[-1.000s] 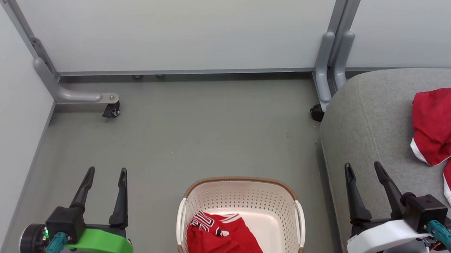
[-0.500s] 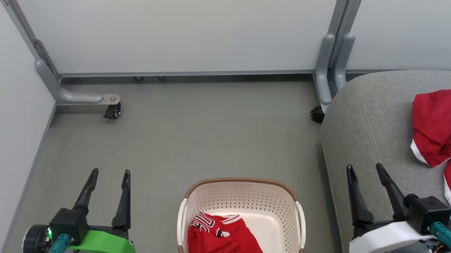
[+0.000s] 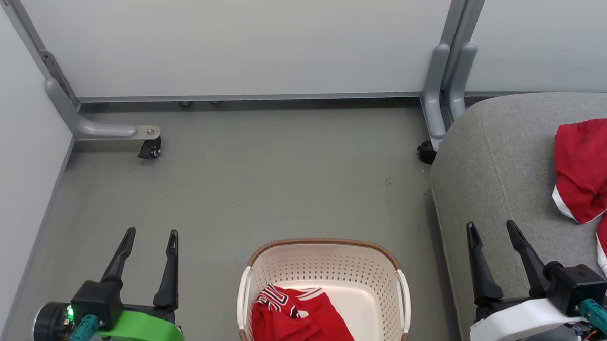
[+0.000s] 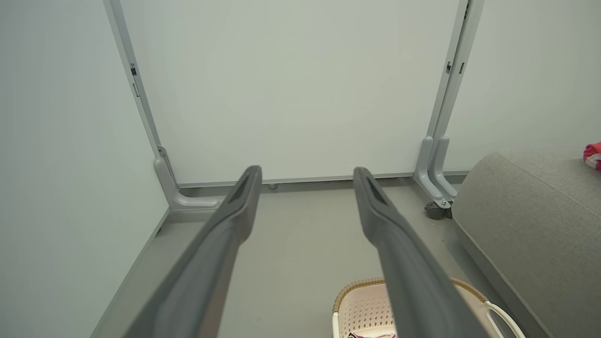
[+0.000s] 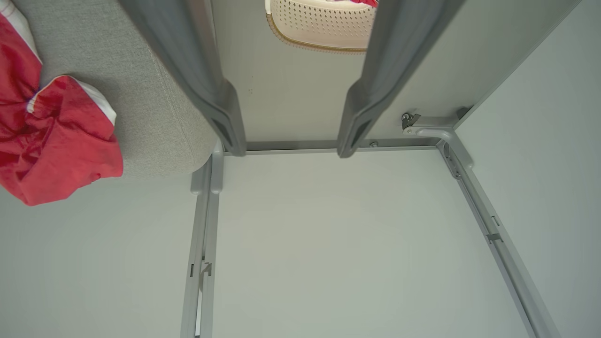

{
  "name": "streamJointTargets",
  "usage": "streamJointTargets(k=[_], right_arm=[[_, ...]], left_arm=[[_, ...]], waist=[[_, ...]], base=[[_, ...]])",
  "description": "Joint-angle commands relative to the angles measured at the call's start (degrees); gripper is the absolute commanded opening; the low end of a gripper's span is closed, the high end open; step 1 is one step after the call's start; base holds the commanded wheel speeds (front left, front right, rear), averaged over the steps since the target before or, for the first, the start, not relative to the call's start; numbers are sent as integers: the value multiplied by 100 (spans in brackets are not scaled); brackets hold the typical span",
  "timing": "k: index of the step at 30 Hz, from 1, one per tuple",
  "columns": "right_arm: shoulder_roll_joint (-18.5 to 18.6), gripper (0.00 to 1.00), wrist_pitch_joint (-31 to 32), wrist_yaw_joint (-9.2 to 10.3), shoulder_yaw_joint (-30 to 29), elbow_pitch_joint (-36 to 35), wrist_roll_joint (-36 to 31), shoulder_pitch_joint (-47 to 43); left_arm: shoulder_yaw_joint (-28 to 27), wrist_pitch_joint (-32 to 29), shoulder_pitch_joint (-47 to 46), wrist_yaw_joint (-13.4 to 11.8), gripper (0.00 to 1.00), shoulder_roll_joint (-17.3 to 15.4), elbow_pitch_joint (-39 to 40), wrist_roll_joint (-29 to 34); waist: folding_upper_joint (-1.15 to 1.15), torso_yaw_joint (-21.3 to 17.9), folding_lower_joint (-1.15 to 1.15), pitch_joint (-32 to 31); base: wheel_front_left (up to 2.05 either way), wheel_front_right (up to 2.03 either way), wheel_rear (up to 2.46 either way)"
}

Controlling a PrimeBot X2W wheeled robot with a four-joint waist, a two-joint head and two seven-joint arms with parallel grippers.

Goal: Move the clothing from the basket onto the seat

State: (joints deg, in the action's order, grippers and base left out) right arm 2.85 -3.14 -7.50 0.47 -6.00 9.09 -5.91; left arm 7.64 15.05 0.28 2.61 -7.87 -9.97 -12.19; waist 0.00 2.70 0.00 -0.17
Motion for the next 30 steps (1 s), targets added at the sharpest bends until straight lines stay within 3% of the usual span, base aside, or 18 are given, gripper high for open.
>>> streamJointTargets(k=[1,7,16,25,30], right_arm=[[9,100,-18,2,-3,-8,36,2],[9,100,-35,2,57,-141,-2,261],[10,100,-86,2,220,-381,-91,948],[6,100,-359,2,351,-361,2,1653],[6,100,-541,2,449,-235,71,1935]], left_arm=[[19,18,-59,47,100,14,-31,93],[312,18,-555,163,100,70,-243,303],[1080,11,-1716,372,100,230,-1079,632],[2201,-253,-2937,484,100,190,-2591,1143],[2918,-495,-3511,488,100,174,-3470,1066]], waist=[[0,-6,0,32],[0,-46,0,500],[0,-318,0,1729],[0,-805,0,2928],[0,-1063,0,3461]], base=[[0,0,0],[0,0,0],[0,0,0],[0,0,0],[0,0,0]])
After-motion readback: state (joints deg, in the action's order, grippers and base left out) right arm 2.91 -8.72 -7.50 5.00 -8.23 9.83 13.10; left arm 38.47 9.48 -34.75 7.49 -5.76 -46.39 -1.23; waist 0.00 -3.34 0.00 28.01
